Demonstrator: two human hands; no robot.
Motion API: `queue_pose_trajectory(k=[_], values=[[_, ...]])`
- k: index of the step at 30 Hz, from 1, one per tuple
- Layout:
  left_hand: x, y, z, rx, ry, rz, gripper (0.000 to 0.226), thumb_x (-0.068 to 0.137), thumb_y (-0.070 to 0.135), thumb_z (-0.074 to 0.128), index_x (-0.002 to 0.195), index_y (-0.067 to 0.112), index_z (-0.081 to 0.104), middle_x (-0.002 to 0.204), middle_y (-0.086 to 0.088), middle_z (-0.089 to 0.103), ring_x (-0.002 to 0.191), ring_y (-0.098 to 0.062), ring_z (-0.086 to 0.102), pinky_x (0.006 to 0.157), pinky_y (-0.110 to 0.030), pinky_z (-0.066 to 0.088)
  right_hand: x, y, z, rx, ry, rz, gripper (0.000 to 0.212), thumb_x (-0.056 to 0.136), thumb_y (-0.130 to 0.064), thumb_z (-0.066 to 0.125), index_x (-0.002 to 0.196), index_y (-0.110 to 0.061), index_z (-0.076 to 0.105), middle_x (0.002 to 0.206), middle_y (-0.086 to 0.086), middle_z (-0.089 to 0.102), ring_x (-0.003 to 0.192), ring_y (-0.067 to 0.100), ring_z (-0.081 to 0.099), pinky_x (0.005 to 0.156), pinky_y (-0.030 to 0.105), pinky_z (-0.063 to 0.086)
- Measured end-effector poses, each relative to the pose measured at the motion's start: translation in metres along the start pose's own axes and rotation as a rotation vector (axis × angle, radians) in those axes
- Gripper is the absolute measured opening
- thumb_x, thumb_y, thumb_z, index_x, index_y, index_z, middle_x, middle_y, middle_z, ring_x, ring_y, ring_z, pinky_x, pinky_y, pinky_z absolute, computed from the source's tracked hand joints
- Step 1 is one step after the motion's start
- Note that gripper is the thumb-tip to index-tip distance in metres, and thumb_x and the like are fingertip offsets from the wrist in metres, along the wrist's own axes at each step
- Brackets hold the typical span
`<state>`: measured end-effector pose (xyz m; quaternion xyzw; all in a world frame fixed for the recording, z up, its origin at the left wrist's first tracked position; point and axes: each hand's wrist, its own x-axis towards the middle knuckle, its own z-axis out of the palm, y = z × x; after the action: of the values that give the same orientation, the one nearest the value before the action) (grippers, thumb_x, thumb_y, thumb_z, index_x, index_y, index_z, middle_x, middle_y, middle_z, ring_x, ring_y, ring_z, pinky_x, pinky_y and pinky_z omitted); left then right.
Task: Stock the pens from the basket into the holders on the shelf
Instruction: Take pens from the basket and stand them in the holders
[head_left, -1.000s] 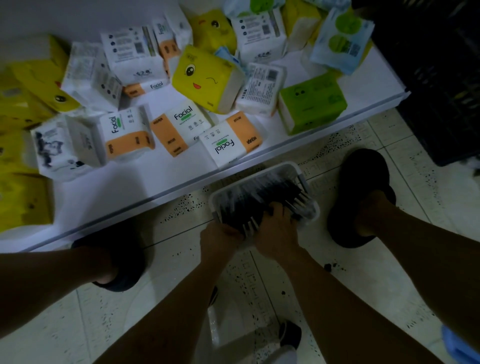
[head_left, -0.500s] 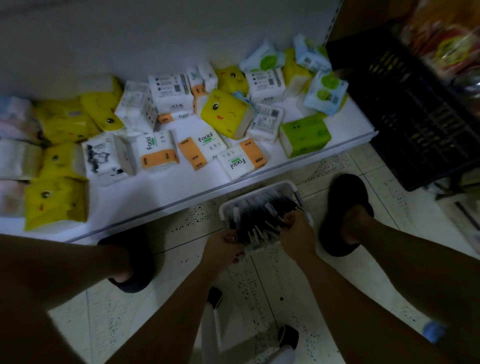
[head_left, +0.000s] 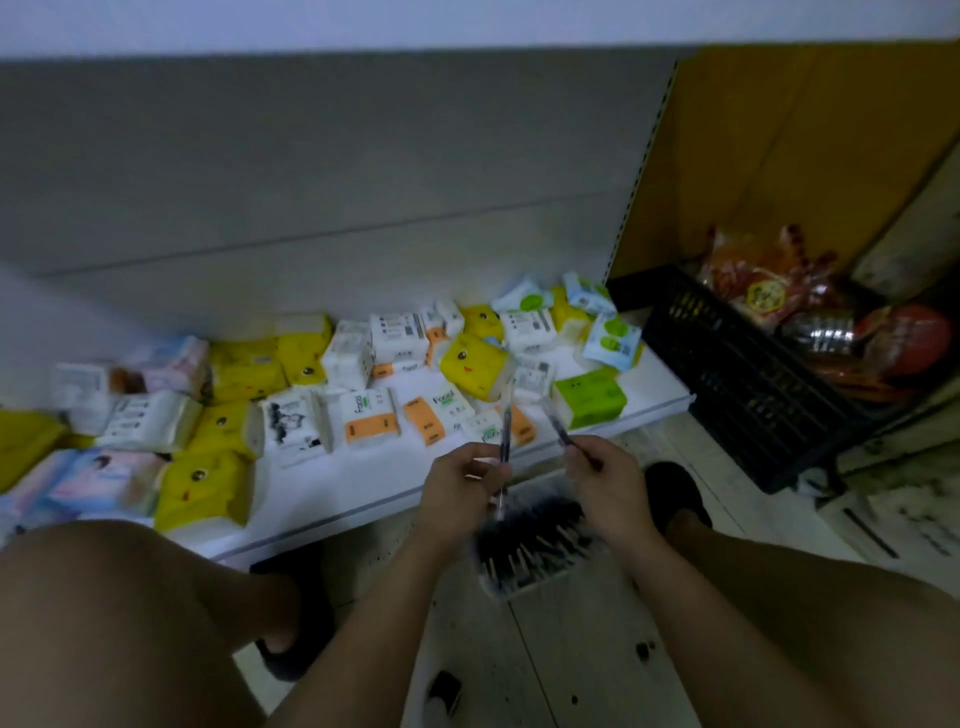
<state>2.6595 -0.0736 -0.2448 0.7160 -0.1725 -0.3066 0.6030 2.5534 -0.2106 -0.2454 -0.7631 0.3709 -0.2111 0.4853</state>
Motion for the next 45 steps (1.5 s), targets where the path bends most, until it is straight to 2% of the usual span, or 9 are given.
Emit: queue_pose_trajectory(k=[4, 6, 9, 15, 19, 23, 35, 41, 45], values=[[-0.009, 0.043, -0.008, 0.013, -0.014, 0.156, 0.008, 0.089, 0.014, 0.068, 0.090, 0.021, 0.067, 0.066, 0.001, 0.066, 0.061, -0.018, 0.067, 0.057, -0.033, 0.057, -0.004, -0.056, -0.001, 0.140, 0.045, -0.053, 0.005, 0.092, -0.013, 0.065, 0.091, -0.018, 0.066, 0.083, -0.010, 0.064, 0.081, 0.006, 0.060, 0.079, 0.033, 0.048], [-0.013, 0.067, -0.017, 0.029, 0.015, 0.211, 0.009, 0.088, 0.013, 0.068, 0.087, 0.021, 0.065, 0.069, 0.005, 0.066, 0.065, -0.018, 0.068, 0.060, -0.033, 0.058, -0.004, -0.085, -0.002, 0.249, 0.043, -0.063, 0.007, 0.089, -0.011, 0.068, 0.092, -0.018, 0.066, 0.090, -0.001, 0.069, 0.088, 0.013, 0.065, 0.081, 0.032, 0.051], [-0.017, 0.104, -0.035, 0.058, 0.075, 0.283, 0.007, 0.086, 0.011, 0.070, 0.091, 0.013, 0.065, 0.078, -0.004, 0.068, 0.071, -0.022, 0.069, 0.063, -0.034, 0.058, -0.008, -0.129, -0.005, 0.332, 0.002, -0.109, 0.009, 0.087, -0.013, 0.070, 0.090, -0.021, 0.066, 0.094, 0.002, 0.072, 0.090, 0.012, 0.067, 0.071, 0.018, 0.050], [-0.040, 0.184, -0.075, 0.063, 0.122, 0.469, 0.027, 0.086, 0.006, 0.069, 0.110, 0.017, 0.064, 0.068, 0.006, 0.063, 0.067, -0.016, 0.069, 0.063, -0.035, 0.060, -0.017, -0.212, -0.005, 0.439, -0.002, -0.233, 0.006, 0.086, -0.013, 0.071, 0.092, -0.013, 0.069, 0.080, 0.000, 0.068, 0.072, 0.009, 0.061, 0.062, 0.016, 0.045], [-0.057, 0.229, -0.107, 0.120, 0.221, 0.641, 0.026, 0.084, 0.012, 0.072, 0.098, 0.034, 0.066, 0.075, -0.002, 0.064, 0.075, -0.022, 0.067, 0.068, -0.044, 0.059, -0.021, -0.267, -0.003, 0.513, -0.085, -0.360, 0.007, 0.085, -0.011, 0.071, 0.088, -0.016, 0.067, 0.079, 0.001, 0.067, 0.072, 0.006, 0.064, 0.060, 0.011, 0.048], [-0.071, 0.274, -0.137, 0.149, 0.292, 0.753, 0.017, 0.085, 0.019, 0.071, 0.102, 0.023, 0.068, 0.075, -0.001, 0.070, 0.072, -0.015, 0.068, 0.066, -0.042, 0.059, -0.022, -0.324, -0.002, 0.513, -0.171, -0.496, 0.014, 0.081, -0.006, 0.074, 0.083, -0.017, 0.065, 0.073, -0.003, 0.066, 0.068, 0.000, 0.064, 0.064, 0.014, 0.050], [-0.066, 0.371, -0.231, 0.186, 0.552, 0.864, 0.016, 0.084, 0.012, 0.072, 0.092, 0.026, 0.066, 0.080, 0.003, 0.071, 0.071, -0.010, 0.069, 0.060, -0.024, 0.058, 0.013, -0.453, 0.032, 0.518, -0.237, -0.735, 0.025, 0.084, -0.008, 0.072, 0.092, -0.030, 0.065, 0.073, -0.012, 0.070, 0.073, 0.000, 0.067, 0.069, 0.013, 0.053], [-0.039, 0.395, -0.276, 0.231, 0.715, 0.847, 0.014, 0.084, 0.016, 0.072, 0.097, 0.019, 0.069, 0.085, 0.004, 0.072, 0.075, -0.010, 0.070, 0.070, -0.035, 0.061, 0.040, -0.484, 0.065, 0.547, -0.187, -0.743, 0.017, 0.085, -0.011, 0.072, 0.091, -0.027, 0.069, 0.081, -0.009, 0.069, 0.076, 0.003, 0.065, 0.075, 0.021, 0.055], [-0.018, 0.396, -0.291, 0.271, 0.774, 0.849, 0.014, 0.083, 0.019, 0.073, 0.095, 0.024, 0.068, 0.083, 0.010, 0.071, 0.072, -0.001, 0.067, 0.072, -0.031, 0.060, 0.056, -0.503, 0.086, 0.555, -0.130, -0.751, 0.017, 0.083, -0.015, 0.074, 0.091, -0.029, 0.068, 0.081, -0.010, 0.070, 0.075, 0.002, 0.066, 0.077, 0.025, 0.057]])
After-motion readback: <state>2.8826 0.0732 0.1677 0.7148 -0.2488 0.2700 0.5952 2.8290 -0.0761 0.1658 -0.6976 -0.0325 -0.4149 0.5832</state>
